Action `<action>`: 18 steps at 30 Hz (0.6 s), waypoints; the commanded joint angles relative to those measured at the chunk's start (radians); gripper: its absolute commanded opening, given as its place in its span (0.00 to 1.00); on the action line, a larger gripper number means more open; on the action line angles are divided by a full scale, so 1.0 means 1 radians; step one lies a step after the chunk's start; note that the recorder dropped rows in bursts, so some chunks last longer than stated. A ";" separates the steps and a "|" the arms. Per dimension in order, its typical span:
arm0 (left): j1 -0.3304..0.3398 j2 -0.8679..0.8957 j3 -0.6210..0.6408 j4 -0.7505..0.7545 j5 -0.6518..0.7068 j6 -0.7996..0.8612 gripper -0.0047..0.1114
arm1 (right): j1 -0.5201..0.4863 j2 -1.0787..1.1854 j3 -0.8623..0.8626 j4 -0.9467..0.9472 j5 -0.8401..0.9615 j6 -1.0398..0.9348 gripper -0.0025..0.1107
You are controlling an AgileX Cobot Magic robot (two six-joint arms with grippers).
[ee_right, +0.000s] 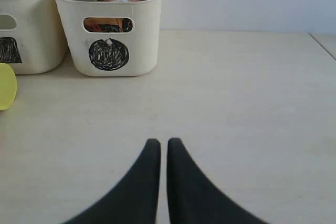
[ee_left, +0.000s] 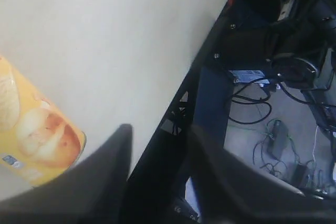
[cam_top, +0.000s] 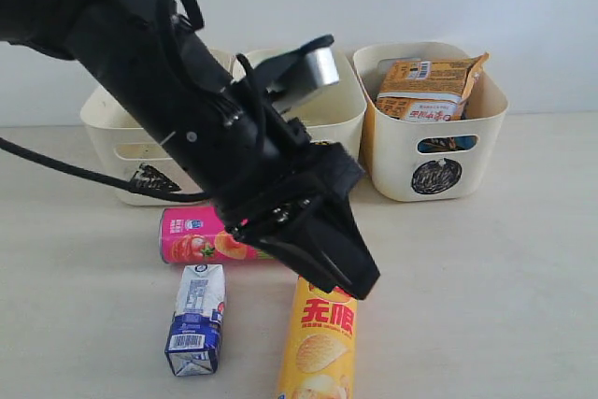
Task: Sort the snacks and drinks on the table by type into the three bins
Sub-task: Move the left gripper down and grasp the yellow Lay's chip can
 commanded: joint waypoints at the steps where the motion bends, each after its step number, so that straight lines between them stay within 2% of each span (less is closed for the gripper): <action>1: -0.007 0.058 -0.007 -0.026 -0.022 0.009 0.76 | -0.001 -0.006 0.004 0.001 -0.009 -0.003 0.04; 3: -0.007 0.079 -0.007 -0.022 -0.046 0.000 0.87 | -0.001 -0.006 0.004 0.001 -0.009 -0.003 0.04; 6: -0.007 0.107 -0.007 0.046 -0.110 -0.138 0.83 | -0.001 -0.006 0.004 0.001 -0.009 -0.005 0.04; 12: -0.007 0.148 -0.008 0.351 -0.197 -0.466 0.81 | -0.001 -0.006 0.004 0.001 -0.009 -0.003 0.04; 18: -0.036 0.184 -0.008 0.366 -0.311 -0.508 0.81 | -0.001 -0.006 0.004 0.001 -0.009 -0.003 0.04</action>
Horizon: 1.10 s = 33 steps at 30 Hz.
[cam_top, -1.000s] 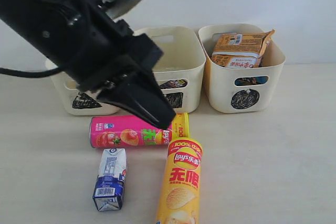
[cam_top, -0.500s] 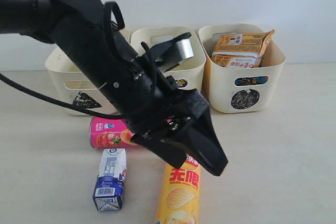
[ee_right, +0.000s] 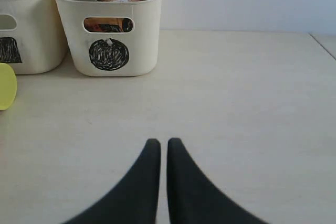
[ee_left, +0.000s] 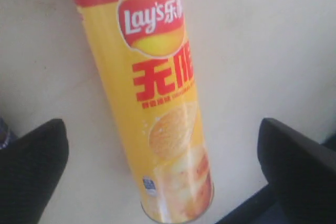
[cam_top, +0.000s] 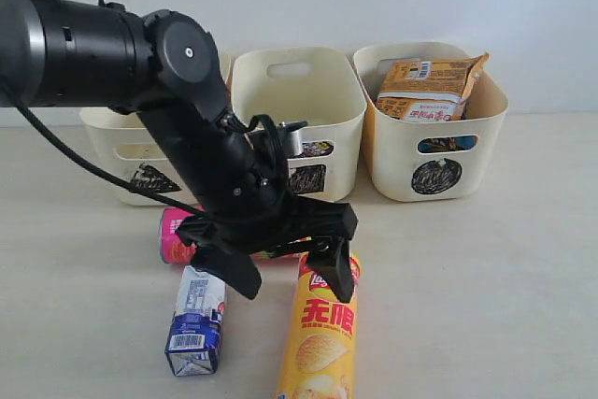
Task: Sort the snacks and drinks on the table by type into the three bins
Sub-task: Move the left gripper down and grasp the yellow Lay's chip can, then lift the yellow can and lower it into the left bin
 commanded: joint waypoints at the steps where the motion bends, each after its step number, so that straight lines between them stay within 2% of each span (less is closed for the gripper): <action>1: -0.040 0.024 -0.008 0.014 -0.105 -0.037 0.81 | -0.001 -0.006 0.004 0.001 -0.009 -0.003 0.04; 7: -0.081 0.104 -0.008 0.066 -0.180 -0.117 0.81 | -0.001 -0.006 0.004 0.001 -0.009 -0.005 0.04; 17: -0.083 0.206 -0.043 0.059 -0.214 -0.122 0.79 | -0.001 -0.006 0.004 0.001 -0.009 -0.005 0.04; 19: -0.083 0.210 -0.043 0.059 -0.214 -0.122 0.71 | -0.001 -0.006 0.004 0.001 -0.005 -0.005 0.04; 21: -0.083 0.210 -0.043 0.059 -0.214 -0.128 0.59 | -0.001 -0.006 0.004 0.001 -0.006 -0.003 0.04; 26: -0.083 0.200 -0.043 0.054 -0.185 -0.165 0.10 | -0.001 -0.006 0.004 0.001 -0.006 -0.003 0.04; 33: -0.083 0.114 -0.043 0.044 -0.184 -0.153 0.07 | -0.001 -0.006 0.004 0.001 -0.006 -0.005 0.04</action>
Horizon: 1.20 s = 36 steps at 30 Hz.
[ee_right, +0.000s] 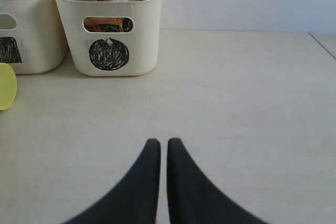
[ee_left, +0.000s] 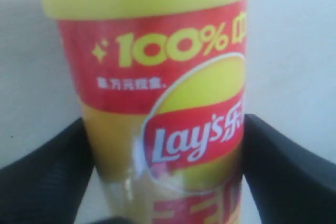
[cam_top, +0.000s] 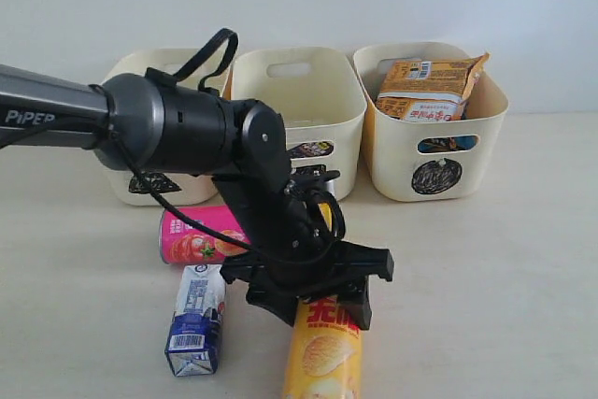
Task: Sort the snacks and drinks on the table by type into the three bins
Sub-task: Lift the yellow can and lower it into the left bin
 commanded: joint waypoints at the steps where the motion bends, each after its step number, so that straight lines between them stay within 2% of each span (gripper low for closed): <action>1: -0.005 -0.086 -0.008 -0.012 0.003 -0.007 0.07 | -0.001 -0.006 0.004 0.001 -0.006 -0.003 0.04; 15: -0.003 -0.416 -0.008 0.051 -0.065 0.004 0.07 | -0.001 -0.006 0.004 0.001 -0.006 -0.003 0.04; 21: 0.024 -0.567 -0.008 0.309 -0.084 -0.009 0.07 | -0.001 -0.006 0.004 0.001 -0.006 -0.005 0.04; 27: 0.115 -0.660 -0.008 0.623 -0.116 -0.140 0.07 | -0.001 -0.006 0.004 0.001 -0.006 -0.001 0.04; 31: 0.177 -0.670 -0.008 0.822 -0.191 -0.195 0.07 | -0.001 -0.006 0.004 0.001 -0.006 -0.001 0.04; 36: 0.259 -0.642 -0.008 0.981 -0.333 -0.240 0.07 | -0.001 -0.006 0.004 0.001 -0.006 -0.001 0.04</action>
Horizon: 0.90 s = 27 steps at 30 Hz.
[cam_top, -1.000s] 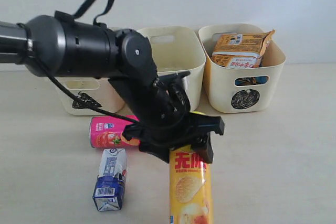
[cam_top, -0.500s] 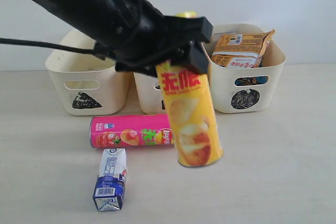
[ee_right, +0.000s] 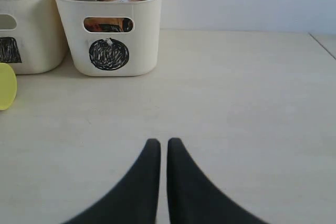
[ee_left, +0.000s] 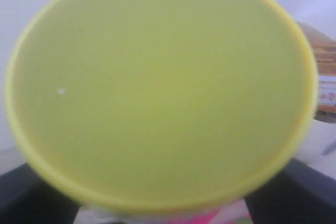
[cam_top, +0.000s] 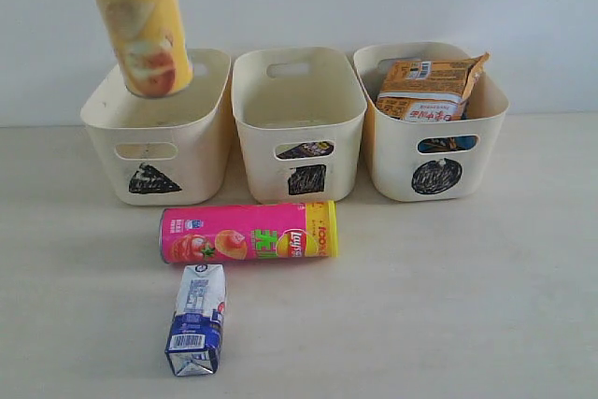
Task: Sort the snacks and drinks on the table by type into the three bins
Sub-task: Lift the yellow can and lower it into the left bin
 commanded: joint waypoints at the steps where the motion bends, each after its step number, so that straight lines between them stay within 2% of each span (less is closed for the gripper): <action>1: 0.067 0.027 -0.008 0.145 -0.151 -0.058 0.07 | -0.001 -0.006 0.004 0.001 -0.006 -0.001 0.04; 4: 0.122 0.074 -0.008 0.183 -0.238 -0.071 0.07 | -0.001 -0.006 0.004 0.001 -0.006 -0.001 0.04; 7: 0.221 0.163 -0.008 0.183 -0.370 -0.082 0.07 | -0.001 -0.006 0.004 0.001 -0.006 -0.001 0.04; 16: 0.342 0.341 -0.008 0.180 -0.609 -0.098 0.07 | -0.001 -0.006 0.004 0.001 -0.006 -0.001 0.04; 20: 0.371 0.409 -0.008 0.180 -0.614 -0.096 0.07 | -0.001 -0.006 0.004 0.001 -0.006 -0.001 0.04; 25: 0.371 0.489 -0.008 0.166 -0.662 -0.101 0.08 | -0.001 -0.006 0.004 0.001 -0.006 -0.001 0.04; 27: 0.371 0.507 -0.008 0.137 -0.662 -0.101 0.21 | -0.001 -0.006 0.004 0.001 -0.013 -0.001 0.04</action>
